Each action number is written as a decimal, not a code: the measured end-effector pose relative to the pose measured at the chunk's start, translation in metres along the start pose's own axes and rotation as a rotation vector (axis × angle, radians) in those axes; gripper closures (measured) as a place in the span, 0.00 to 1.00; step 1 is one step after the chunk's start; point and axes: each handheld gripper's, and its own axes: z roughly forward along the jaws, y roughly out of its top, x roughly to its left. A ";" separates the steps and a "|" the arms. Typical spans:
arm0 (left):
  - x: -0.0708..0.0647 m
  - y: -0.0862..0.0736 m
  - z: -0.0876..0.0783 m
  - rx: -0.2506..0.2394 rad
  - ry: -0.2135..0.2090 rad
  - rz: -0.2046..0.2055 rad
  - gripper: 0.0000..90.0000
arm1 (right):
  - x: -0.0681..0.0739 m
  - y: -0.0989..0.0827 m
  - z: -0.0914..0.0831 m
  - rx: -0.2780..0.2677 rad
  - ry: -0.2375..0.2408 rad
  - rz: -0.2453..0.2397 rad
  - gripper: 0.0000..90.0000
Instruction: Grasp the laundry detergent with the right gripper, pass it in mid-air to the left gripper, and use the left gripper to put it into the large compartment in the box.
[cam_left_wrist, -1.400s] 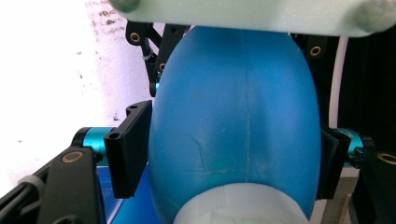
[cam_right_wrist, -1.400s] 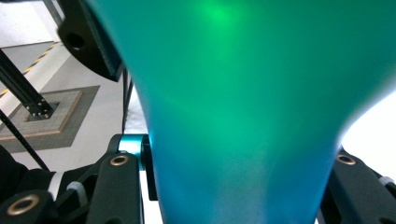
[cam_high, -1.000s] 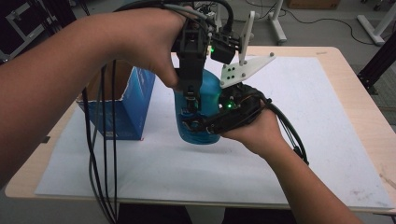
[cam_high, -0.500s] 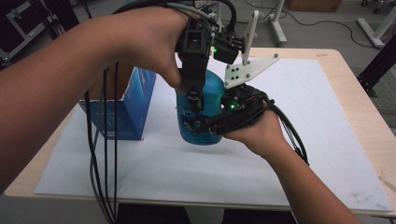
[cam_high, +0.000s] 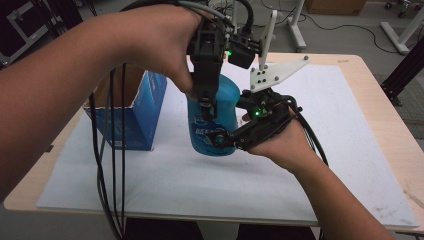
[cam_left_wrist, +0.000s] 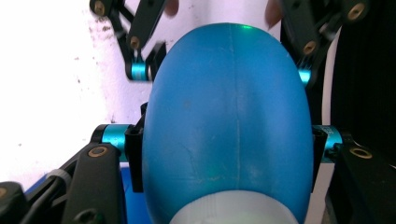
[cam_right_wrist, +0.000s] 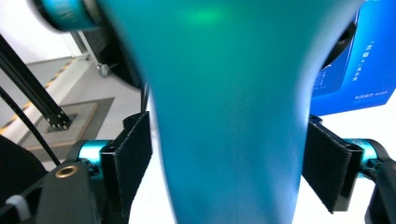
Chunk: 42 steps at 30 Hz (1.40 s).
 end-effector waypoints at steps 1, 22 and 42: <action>0.000 -0.001 -0.001 0.001 0.001 -0.009 0.44 | 0.000 0.000 -0.001 0.001 -0.006 0.002 0.20; 0.002 -0.045 -0.047 -0.031 0.017 -0.280 0.44 | 0.007 0.031 -0.056 0.198 -0.169 -0.127 0.01; 0.017 -0.140 -0.111 -0.045 0.029 -1.039 0.43 | -0.018 0.069 -0.123 0.712 -0.243 -0.171 0.01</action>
